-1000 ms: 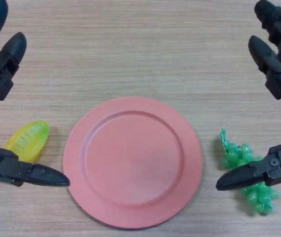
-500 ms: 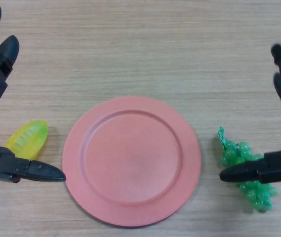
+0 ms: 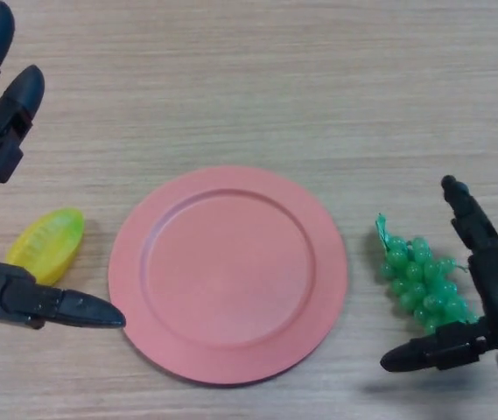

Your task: Pick up the green grapes and place it on the plate

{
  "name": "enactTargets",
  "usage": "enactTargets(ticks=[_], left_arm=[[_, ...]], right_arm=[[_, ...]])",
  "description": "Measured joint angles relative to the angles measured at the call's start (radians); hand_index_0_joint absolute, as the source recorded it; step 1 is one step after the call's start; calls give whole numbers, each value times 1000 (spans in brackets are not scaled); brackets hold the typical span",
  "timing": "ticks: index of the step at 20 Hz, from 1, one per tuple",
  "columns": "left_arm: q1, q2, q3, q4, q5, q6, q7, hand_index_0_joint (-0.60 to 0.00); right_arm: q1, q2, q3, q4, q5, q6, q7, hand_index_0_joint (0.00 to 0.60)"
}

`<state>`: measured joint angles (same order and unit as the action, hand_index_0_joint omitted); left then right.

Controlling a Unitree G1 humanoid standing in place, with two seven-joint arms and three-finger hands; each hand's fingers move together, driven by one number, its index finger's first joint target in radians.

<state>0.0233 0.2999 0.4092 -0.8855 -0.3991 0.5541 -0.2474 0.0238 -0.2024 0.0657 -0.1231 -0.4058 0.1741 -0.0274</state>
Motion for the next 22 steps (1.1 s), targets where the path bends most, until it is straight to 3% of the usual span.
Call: enactTargets(ticks=[1, 2, 3, 4, 5, 6, 8, 10, 13, 17, 19, 22], left_arm=[[3, -3, 0, 0, 0, -1, 0, 0], [5, -8, 0, -1, 0, -1, 0, 0], [5, -8, 1, -1, 0, -1, 0, 0], [6, -8, 1, -1, 0, -1, 0, 0], [6, -8, 1, -1, 0, -1, 0, 0], [8, -9, 1, -1, 0, -2, 0, 0], [17, -10, 5, -1, 0, -3, 0, 0], [24, -14, 5, -1, 0, -18, 0, 0], [28, -19, 7, -1, 0, -30, -2, 0], [30, -19, 7, -1, 0, -32, -4, 0], [39, -33, 6, -1, 18, -53, -7, 0], [45, -33, 9, 1, 30, -58, -7, 0]], right_arm=[[-10, 0, 6, 22, 0, -4, -7, 0], [-21, 1, 18, 52, -1, -9, -10, 98], [-22, 3, 20, 61, -1, -9, -10, 200], [-26, 3, 21, 77, -9, -17, -10, 349], [-30, 3, 21, 92, -50, -20, -10, 449], [-41, -5, 21, 144, -117, -53, -11, 593], [-57, -30, 12, 186, -214, -105, 17, 600], [-58, -43, 11, 164, -238, -120, 71, 600], [-55, -43, 11, 114, -238, -107, 128, 600], [-73, -15, 18, -62, -237, 13, 215, 600], [-121, 1, 62, -145, -238, 71, 242, 600], [-227, 9, 225, -215, -242, 169, 297, 600]])
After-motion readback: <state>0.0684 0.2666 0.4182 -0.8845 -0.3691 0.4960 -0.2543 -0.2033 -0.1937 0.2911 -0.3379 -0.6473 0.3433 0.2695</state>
